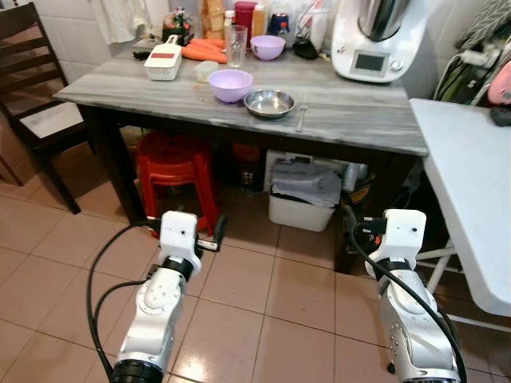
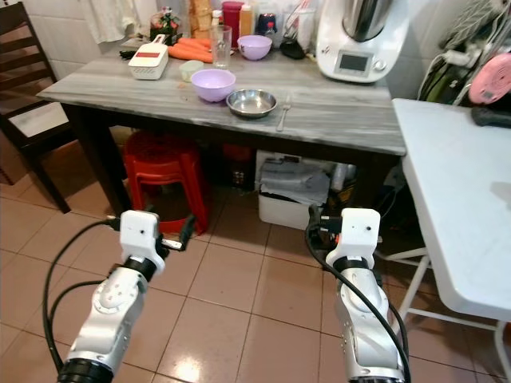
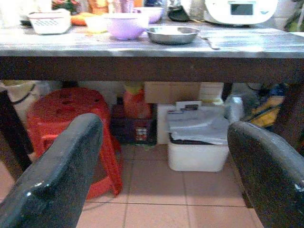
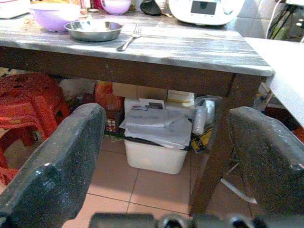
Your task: Setting the table
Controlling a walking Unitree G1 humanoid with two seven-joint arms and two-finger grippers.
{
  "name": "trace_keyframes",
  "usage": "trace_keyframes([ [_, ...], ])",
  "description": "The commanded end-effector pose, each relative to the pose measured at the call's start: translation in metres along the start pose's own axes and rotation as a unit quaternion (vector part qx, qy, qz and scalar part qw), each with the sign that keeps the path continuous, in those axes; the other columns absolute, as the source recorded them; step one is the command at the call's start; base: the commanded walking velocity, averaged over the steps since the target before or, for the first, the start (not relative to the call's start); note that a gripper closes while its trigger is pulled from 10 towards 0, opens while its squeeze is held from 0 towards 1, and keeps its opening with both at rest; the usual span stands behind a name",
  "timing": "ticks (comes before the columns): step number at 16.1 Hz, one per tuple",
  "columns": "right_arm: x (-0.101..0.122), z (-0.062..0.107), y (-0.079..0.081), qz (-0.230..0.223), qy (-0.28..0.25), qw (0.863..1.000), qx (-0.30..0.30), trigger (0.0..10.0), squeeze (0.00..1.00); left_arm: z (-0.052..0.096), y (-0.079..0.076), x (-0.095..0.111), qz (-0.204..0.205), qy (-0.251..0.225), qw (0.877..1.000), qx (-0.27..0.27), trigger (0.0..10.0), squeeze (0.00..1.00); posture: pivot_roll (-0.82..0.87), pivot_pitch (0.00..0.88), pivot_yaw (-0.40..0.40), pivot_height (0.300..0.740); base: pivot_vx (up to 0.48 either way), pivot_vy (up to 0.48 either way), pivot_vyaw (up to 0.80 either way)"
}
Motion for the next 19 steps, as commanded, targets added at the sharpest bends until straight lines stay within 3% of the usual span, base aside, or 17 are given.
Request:
trace_keyframes([
  [1,0.000,-0.001,-0.003,-0.001,-0.001,1.000,-0.009,10.0,0.00,-0.004,0.002,0.004,-0.001,-0.005,1.000,0.001,10.0,0.00,-0.01,0.000,-0.023,0.740,0.000,0.000,0.00],
  [4,-0.002,0.002,0.000,-0.003,-0.003,1.000,-0.009,10.0,0.00,-0.006,-0.003,0.003,0.001,-0.003,1.000,-0.012,10.0,0.00,-0.03,0.000,0.002,0.740,0.000,0.000,-0.49],
  [7,0.000,0.004,-0.007,-0.001,-0.014,1.000,-0.025,10.0,0.00,-0.005,-0.007,-0.001,0.005,0.003,1.000,-0.019,10.0,0.00,-0.04,0.000,0.019,0.740,0.000,0.000,0.00],
  [19,0.003,0.008,-0.013,0.002,-0.029,0.998,-0.047,10.0,0.00,-0.008,-0.002,0.002,0.004,0.001,1.000,-0.031,10.0,0.00,-0.05,0.000,0.045,0.740,0.000,-0.293,0.00],
])
Point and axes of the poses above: a point about 5 cm out from each wrist's last joint towards the gripper, its own z axis pointing back from the gripper into the wrist, its own x axis along the axis of the wrist's last joint, y = z × x, the point moved 3 cm from there along -z, pointing out of the wrist towards the gripper, and after that the axes turned 1 degree about z, right-handed, at the moved point
